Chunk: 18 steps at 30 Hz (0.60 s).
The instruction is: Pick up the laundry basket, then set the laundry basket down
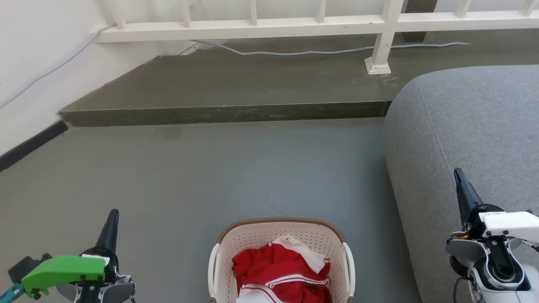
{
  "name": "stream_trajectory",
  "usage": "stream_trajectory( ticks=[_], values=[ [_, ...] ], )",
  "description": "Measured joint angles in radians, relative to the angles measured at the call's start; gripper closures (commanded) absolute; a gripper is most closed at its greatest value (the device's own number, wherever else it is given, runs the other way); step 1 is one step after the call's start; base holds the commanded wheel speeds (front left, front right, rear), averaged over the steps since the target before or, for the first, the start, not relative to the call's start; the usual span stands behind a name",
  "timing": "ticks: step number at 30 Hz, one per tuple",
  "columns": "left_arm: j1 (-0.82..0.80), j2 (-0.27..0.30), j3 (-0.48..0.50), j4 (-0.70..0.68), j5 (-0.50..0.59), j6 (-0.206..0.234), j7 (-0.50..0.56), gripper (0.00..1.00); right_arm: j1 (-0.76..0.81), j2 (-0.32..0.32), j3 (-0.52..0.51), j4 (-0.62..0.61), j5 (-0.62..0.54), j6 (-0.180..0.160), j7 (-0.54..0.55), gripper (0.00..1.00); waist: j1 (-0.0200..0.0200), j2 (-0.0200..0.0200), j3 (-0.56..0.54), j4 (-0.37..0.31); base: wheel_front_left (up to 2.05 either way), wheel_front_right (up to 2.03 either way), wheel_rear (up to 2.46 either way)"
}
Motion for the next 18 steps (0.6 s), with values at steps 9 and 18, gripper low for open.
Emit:
stream_trajectory(
  ticks=[9,18],
  values=[
    [-0.009,-0.005,0.030,0.010,-0.095,-0.010,0.028,1.00,0.000,0.008,-0.036,0.007,0.109,0.018,0.026,1.00,0.0000,0.0000,-0.001,0.006,0.00,0.00,0.00],
    [-0.020,-0.006,0.034,0.010,-0.119,-0.012,0.038,1.00,-0.001,0.009,-0.042,0.011,0.128,0.020,0.034,1.00,0.0000,0.0000,-0.001,0.007,0.00,0.00,0.00]
  ],
)
